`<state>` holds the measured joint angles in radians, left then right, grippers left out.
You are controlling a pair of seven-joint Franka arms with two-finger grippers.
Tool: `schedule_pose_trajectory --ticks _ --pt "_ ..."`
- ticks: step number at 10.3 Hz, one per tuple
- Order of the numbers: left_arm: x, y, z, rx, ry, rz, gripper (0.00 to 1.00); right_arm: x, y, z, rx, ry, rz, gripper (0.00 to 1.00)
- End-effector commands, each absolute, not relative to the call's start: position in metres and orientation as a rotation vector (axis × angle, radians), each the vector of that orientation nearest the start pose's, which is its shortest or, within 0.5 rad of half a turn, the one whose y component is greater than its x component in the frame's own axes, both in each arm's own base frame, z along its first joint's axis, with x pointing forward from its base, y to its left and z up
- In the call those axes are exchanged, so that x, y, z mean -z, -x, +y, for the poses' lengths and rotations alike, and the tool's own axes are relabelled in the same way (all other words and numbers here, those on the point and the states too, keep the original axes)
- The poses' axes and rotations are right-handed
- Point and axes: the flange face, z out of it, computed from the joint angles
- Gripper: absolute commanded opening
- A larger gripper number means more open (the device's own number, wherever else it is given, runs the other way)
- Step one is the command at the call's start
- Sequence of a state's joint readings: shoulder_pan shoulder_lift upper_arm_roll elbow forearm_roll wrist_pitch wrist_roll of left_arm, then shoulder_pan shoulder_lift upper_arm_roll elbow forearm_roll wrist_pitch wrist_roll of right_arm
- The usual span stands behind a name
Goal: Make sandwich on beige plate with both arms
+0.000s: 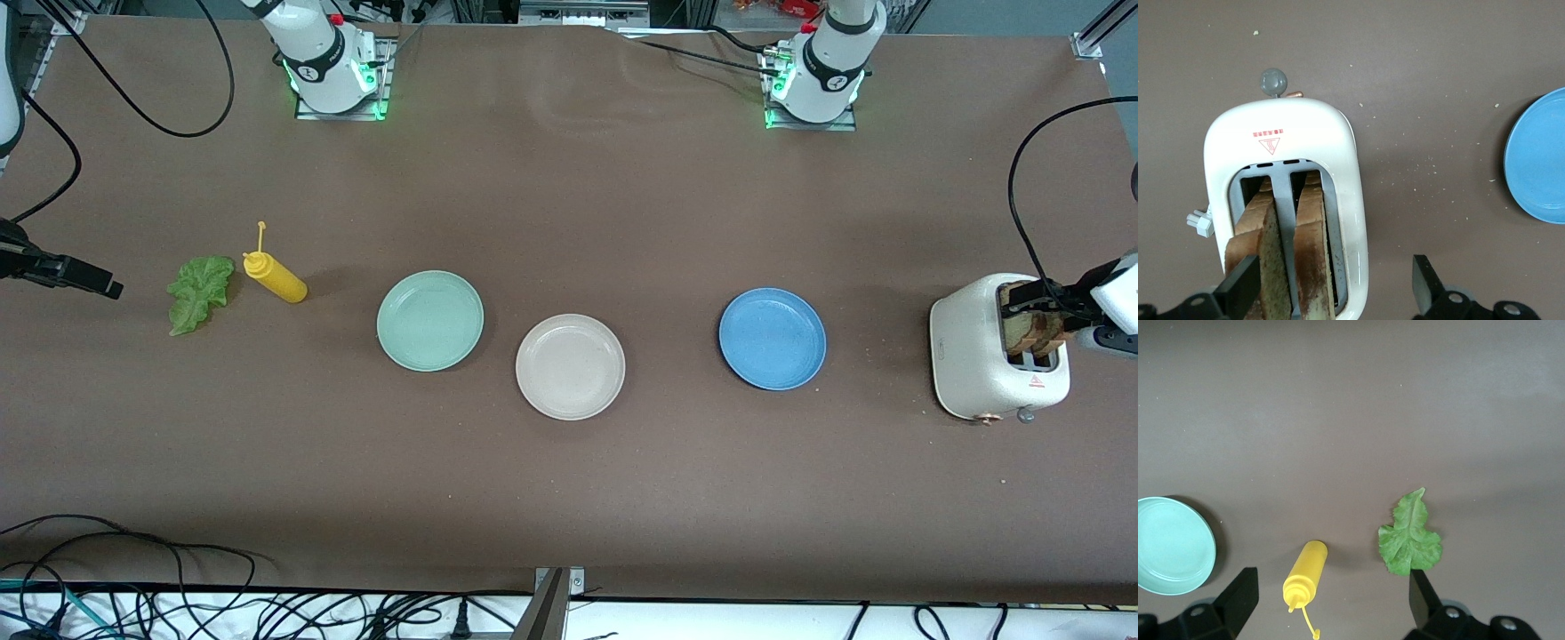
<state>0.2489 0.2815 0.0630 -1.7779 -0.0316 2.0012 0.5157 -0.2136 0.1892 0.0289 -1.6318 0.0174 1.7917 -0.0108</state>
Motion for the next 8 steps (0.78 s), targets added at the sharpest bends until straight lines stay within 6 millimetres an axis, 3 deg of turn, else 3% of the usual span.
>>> schedule_pose_trajectory --ticks 1,4,5,6,8 --pt "-0.396 -0.589 0.187 -0.066 3.143 0.327 1.0 -0.507 -0.606 -0.116 -0.049 3.095 0.273 1.0" --pt "-0.377 -0.582 0.186 -0.046 3.146 0.313 0.99 -0.507 -0.606 -0.116 -0.049 3.094 0.274 1.0" --pt "-0.371 -0.579 0.187 -0.041 3.147 0.309 0.93 -0.507 -0.606 -0.116 -0.049 3.094 0.274 1.0" --pt "-0.369 -0.578 0.186 -0.047 3.148 0.309 0.75 -0.507 -0.606 -0.116 -0.049 3.094 0.274 1.0" --pt "-0.37 -0.578 0.187 -0.061 3.148 0.334 0.2 -0.507 -0.606 -0.116 -0.049 3.094 0.274 1.0"
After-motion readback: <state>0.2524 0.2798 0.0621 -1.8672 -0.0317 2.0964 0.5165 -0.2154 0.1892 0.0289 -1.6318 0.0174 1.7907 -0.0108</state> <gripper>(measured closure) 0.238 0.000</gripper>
